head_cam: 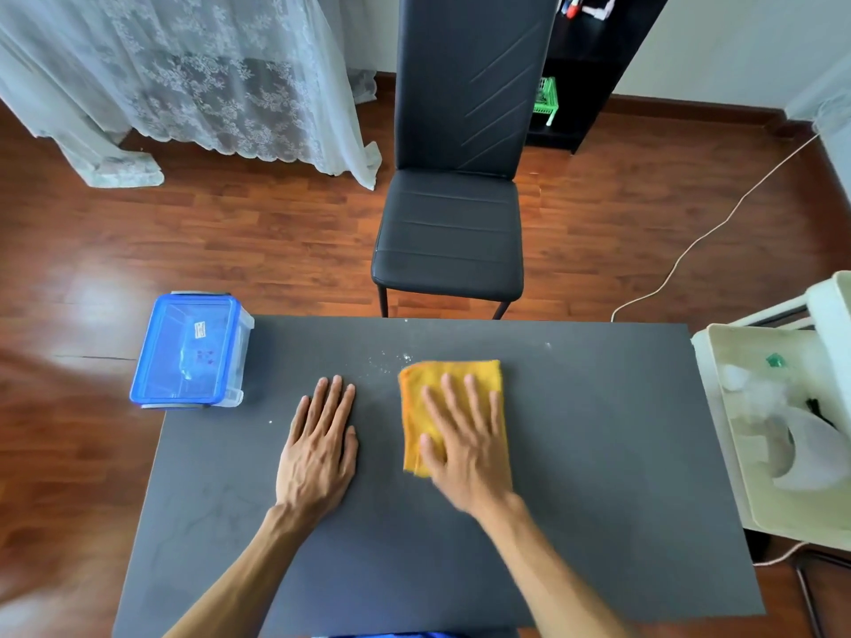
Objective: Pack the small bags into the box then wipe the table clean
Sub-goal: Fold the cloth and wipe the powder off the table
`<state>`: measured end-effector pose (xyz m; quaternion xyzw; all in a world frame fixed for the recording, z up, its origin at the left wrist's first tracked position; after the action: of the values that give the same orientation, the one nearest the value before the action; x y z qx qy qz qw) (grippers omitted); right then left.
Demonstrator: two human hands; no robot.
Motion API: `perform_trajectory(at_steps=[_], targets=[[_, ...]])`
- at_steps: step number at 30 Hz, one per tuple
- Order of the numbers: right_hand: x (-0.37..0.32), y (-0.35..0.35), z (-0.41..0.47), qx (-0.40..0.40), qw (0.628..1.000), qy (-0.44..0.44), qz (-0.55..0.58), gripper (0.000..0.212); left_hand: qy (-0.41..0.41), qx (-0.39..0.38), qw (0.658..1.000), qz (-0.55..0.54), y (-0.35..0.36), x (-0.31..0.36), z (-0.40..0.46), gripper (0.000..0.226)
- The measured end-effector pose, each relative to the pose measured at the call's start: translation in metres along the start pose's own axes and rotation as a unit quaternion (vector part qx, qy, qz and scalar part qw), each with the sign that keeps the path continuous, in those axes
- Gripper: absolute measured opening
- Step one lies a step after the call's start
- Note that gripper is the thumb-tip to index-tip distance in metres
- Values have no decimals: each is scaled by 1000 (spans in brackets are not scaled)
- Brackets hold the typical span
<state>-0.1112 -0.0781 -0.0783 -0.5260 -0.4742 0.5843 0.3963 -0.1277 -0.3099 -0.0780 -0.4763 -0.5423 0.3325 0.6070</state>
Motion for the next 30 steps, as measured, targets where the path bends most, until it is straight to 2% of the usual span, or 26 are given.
perform_trajectory(at_steps=[3,5,7,9,11,13,16,19,22,24,27,30], targets=[[25,-3,-62,-55,991,-124,16,65,1,0,1000,-8,-1,1,-1,57],[77,-21,-80,-57,991,-117,28,63,2,2,1000,-12,-3,3,0,58],[128,-42,-72,-46,997,-46,34,60,2,2,1000,-14,-4,4,1,59],[156,-53,-36,-26,997,63,30,62,2,2,1000,-16,-4,5,1,60],[150,-53,14,3,986,165,17,66,3,2,1000,-22,-3,5,1,60],[119,-47,60,15,985,174,1,68,2,3,1000,-24,-3,5,2,60],[52,-28,86,-27,1000,14,-2,69,3,-2,1000,-23,-5,5,1,62],[0,-8,53,-90,985,-145,18,71,6,-6,1000,-18,-5,4,1,64],[16,-9,0,-127,959,-253,34,72,5,-6,1000,-15,-5,5,0,64],[61,-23,-17,-128,953,-271,44,72,4,-5,1000,-13,-6,5,1,65],[133,-50,0,-95,981,-159,52,72,6,-8,1000,-12,-6,6,1,66],[141,-54,58,-57,998,19,3,68,4,-8,1000,-10,-6,3,2,66]])
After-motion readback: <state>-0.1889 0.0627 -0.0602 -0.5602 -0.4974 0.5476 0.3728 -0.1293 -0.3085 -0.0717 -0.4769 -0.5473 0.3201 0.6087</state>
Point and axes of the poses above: each hand's wrist, its own z-axis towards the middle knuckle, its own y-axis out of the palm, x = y × z, the point moved 2 cm from there along z, towards the middle knuckle, and after that the axes turned 2 degrees about -z, right-handed, at the moved point
